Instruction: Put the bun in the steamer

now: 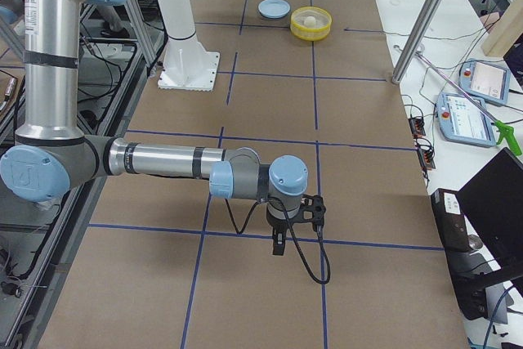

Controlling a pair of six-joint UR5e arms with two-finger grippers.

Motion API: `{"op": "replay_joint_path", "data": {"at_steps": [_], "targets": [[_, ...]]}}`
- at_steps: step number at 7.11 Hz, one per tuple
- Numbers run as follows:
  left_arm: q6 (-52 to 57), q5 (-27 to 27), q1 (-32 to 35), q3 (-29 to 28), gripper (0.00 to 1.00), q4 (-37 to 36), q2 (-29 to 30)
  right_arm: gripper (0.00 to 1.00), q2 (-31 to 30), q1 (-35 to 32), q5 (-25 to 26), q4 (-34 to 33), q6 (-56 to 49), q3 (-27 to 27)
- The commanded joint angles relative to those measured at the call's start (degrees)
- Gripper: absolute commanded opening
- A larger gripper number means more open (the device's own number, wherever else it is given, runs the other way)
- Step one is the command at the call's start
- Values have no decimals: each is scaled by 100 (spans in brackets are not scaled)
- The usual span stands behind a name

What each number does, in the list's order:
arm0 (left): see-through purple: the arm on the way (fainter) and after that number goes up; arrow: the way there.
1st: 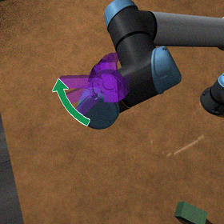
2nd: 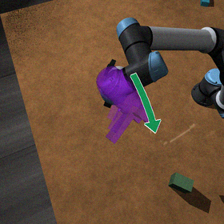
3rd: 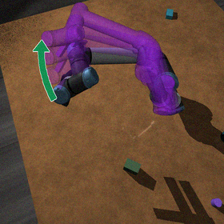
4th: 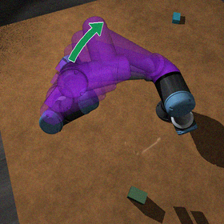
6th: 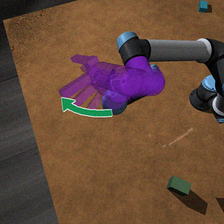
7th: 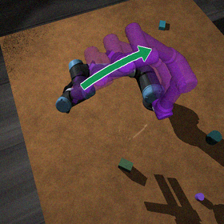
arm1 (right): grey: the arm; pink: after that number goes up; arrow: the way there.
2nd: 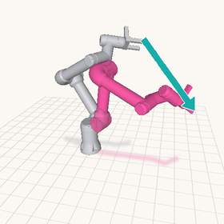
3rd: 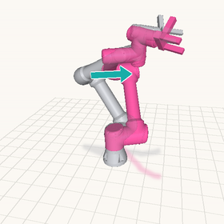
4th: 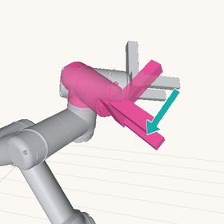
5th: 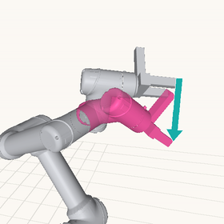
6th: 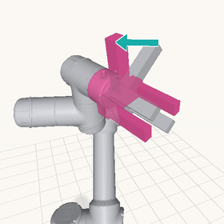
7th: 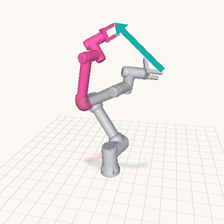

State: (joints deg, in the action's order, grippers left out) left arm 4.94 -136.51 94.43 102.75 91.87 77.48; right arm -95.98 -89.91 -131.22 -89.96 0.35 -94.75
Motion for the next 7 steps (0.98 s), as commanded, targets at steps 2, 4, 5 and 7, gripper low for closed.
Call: {"op": "replay_joint_path", "data": {"at_steps": [2, 4, 5, 7], "targets": [[60, -7, -30, 35, 100, -56, -119, 100, 0, 0, 0, -4, 0, 0], [60, -16, -30, -175, 100, -12, -154, 100, 0, 0, 0, -4, 0, 0], [60, -16, -30, -168, 100, -20, -102, 100, 0, 0, 0, -4, 0, 0], [60, -34, -30, -168, 100, -99, 127, 100, 0, 0, 0, -4, 0, 0]]}}
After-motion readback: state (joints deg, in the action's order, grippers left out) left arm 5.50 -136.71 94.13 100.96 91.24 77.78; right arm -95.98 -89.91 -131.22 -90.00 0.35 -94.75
